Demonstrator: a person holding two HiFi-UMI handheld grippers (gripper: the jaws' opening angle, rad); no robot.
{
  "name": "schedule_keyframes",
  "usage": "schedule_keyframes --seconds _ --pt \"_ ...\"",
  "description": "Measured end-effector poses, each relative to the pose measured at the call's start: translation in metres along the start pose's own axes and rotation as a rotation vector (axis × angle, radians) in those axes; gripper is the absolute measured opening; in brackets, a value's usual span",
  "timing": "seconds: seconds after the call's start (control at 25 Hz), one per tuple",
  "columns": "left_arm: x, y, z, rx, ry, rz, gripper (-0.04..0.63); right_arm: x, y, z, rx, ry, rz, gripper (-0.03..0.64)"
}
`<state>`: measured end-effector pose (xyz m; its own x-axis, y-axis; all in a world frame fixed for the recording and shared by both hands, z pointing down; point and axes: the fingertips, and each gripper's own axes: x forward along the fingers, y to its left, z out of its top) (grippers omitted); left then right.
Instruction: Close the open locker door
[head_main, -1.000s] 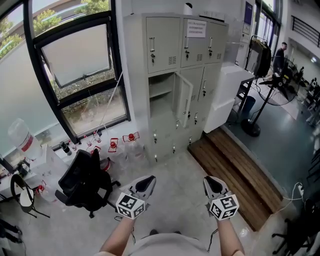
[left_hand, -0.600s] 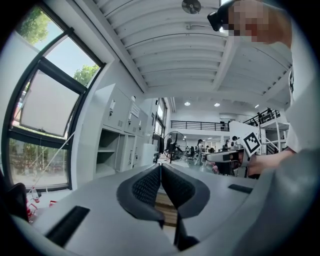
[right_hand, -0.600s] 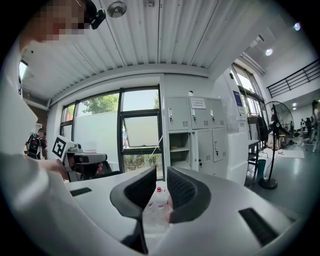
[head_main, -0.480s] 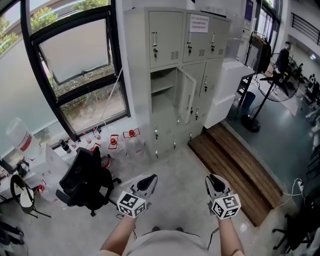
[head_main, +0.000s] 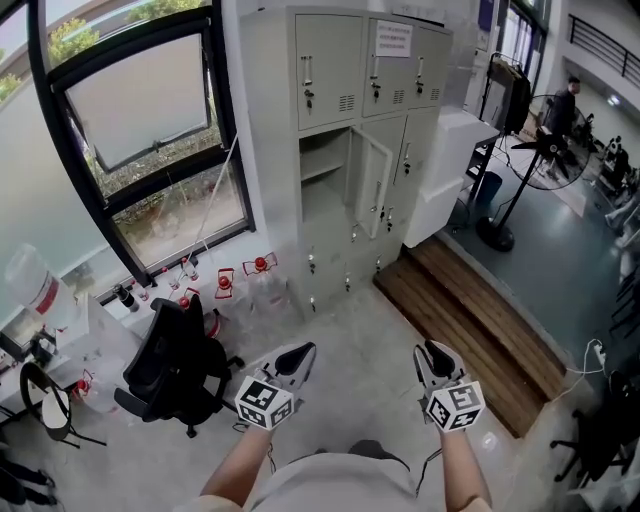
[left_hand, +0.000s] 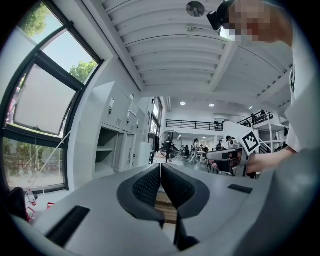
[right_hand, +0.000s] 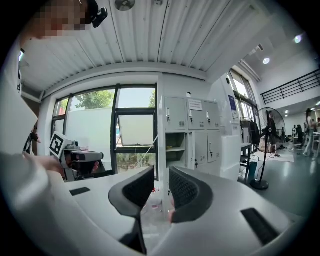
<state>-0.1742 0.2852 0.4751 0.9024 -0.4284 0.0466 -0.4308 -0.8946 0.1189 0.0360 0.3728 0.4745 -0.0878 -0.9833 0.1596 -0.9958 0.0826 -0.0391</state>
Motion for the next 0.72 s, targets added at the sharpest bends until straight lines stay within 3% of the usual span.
schedule_keyframes --seconds 0.4,0.72 --pt "0.009 0.033 -0.004 -0.012 0.018 0.002 0.021 0.032 0.000 0.000 0.007 0.012 -0.009 0.115" --pt "0.066 0.066 -0.016 -0.023 0.045 0.021 0.021 0.093 -0.038 -0.009 0.007 0.034 0.028 0.126"
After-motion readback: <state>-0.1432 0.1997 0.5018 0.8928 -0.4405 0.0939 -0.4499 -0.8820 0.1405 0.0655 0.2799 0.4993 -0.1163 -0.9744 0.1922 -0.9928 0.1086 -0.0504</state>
